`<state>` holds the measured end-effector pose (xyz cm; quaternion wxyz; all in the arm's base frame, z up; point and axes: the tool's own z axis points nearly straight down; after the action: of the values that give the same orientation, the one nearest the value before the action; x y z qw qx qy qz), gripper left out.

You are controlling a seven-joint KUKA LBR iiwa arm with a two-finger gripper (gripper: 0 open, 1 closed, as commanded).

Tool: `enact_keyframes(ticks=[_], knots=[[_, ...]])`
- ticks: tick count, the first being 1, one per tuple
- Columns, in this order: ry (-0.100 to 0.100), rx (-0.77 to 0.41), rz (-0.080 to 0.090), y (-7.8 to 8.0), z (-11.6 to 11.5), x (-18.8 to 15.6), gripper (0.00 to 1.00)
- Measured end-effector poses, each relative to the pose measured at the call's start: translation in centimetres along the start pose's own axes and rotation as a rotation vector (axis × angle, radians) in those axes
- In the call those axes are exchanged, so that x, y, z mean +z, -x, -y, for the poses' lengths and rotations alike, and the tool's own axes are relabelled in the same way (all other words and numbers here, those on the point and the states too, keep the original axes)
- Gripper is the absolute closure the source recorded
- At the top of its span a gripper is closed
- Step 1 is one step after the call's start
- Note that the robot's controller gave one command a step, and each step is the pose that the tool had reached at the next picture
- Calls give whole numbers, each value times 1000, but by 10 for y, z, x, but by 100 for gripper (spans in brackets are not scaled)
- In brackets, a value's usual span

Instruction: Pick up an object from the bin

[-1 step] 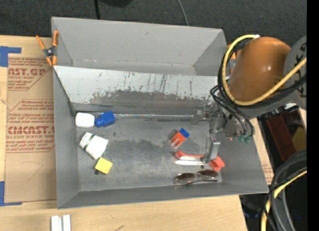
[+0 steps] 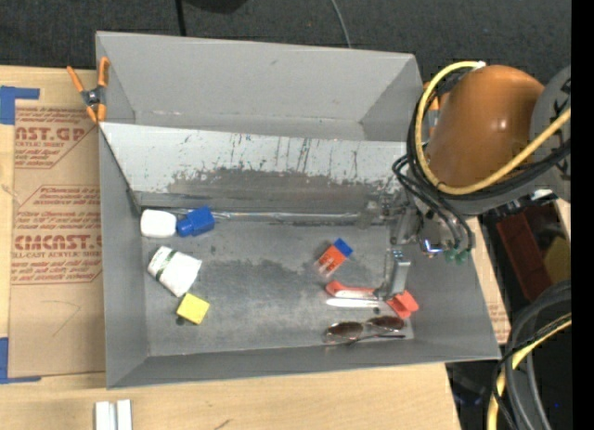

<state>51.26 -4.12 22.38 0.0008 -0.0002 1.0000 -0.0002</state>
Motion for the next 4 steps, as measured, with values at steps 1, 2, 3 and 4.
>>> enact_keyframes(ticks=[1, 2, 3, 4], knots=[[0, -73, 0, -14, 35, 83, 0], [2, -148, -9, -23, 44, 119, 0], [0, -215, 1, -33, 48, 96, 0], [0, -307, 4, -24, 48, 147, 0]])
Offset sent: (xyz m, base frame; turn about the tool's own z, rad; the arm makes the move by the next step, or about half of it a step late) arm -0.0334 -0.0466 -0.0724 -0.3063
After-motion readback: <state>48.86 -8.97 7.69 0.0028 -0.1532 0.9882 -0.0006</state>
